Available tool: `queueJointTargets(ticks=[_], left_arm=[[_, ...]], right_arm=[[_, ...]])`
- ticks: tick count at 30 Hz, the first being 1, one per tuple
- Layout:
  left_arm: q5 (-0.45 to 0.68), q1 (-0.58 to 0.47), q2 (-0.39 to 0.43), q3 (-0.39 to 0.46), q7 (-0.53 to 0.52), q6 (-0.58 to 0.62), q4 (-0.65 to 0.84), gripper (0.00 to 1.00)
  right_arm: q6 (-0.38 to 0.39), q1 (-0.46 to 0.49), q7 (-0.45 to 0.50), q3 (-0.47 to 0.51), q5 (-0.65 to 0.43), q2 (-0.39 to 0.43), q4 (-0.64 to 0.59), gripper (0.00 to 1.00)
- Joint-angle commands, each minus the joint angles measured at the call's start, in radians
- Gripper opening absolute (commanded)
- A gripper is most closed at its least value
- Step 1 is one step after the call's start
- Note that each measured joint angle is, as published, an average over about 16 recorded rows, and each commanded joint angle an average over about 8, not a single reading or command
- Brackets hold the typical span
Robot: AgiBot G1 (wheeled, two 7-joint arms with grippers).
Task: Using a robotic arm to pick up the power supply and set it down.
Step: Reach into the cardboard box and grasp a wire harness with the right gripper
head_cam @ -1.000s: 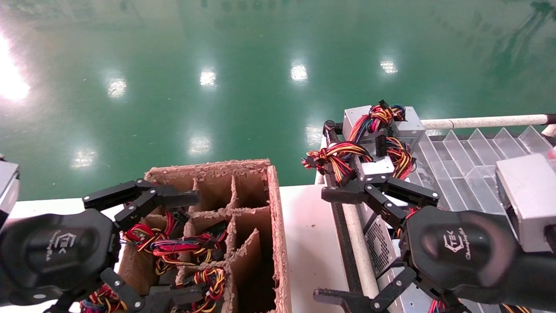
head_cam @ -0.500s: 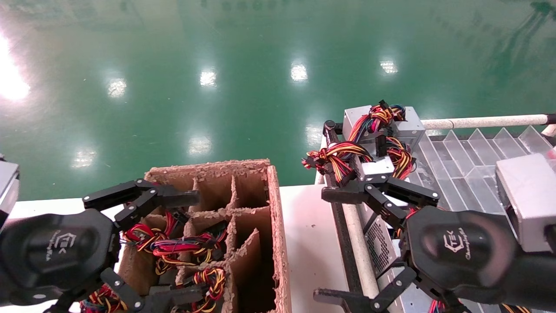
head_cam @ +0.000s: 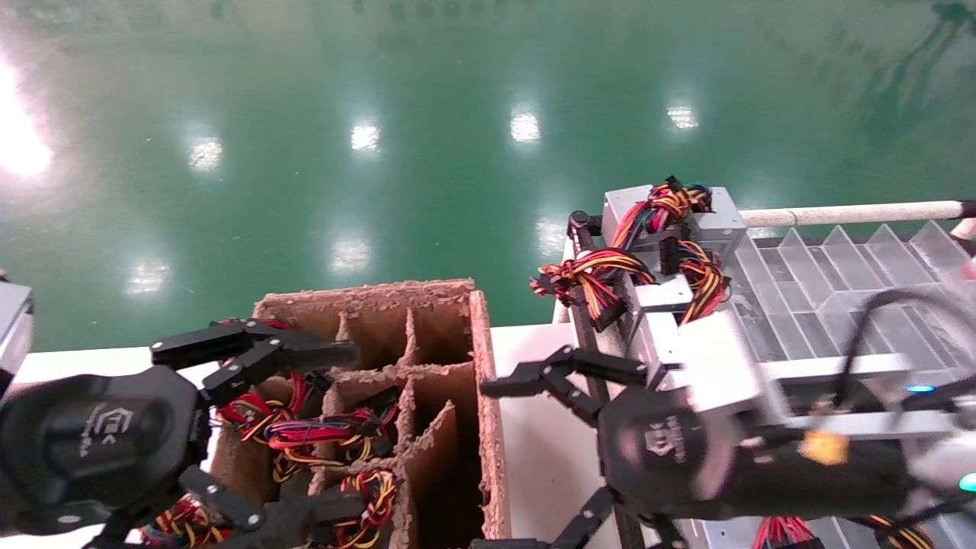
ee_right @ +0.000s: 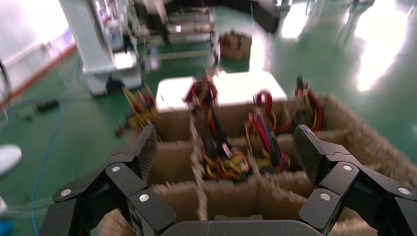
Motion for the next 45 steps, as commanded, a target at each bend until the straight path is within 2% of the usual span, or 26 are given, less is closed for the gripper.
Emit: queueJointTargets(ticks=[1, 15, 36, 37, 44, 45], left_arm=[[0.000, 0.000, 0.000, 0.000, 0.000, 0.000, 0.000, 0.00], [0.000, 0.000, 0.000, 0.000, 0.000, 0.000, 0.000, 0.00], [0.000, 0.000, 0.000, 0.000, 0.000, 0.000, 0.000, 0.00], [0.000, 0.000, 0.000, 0.000, 0.000, 0.000, 0.000, 0.00], [0.000, 0.000, 0.000, 0.000, 0.000, 0.000, 0.000, 0.00], [0.000, 0.000, 0.000, 0.000, 0.000, 0.000, 0.000, 0.00]], right_arm=[[-0.009, 0.028, -0.032, -0.037, -0.036, -0.034, -0.043, 1.00], [-0.002, 0.161, -0.282, -0.229, -0.098, -0.244, -0.394, 1.00], [0.009, 0.242, -0.473, -0.335, -0.136, -0.444, -0.710, 1.00], [0.010, 0.245, -0.480, -0.338, -0.138, -0.450, -0.722, 0.92], [0.012, 0.261, -0.525, -0.362, -0.155, -0.488, -0.794, 0.04], [0.012, 0.263, -0.529, -0.366, -0.158, -0.493, -0.802, 0.00]])
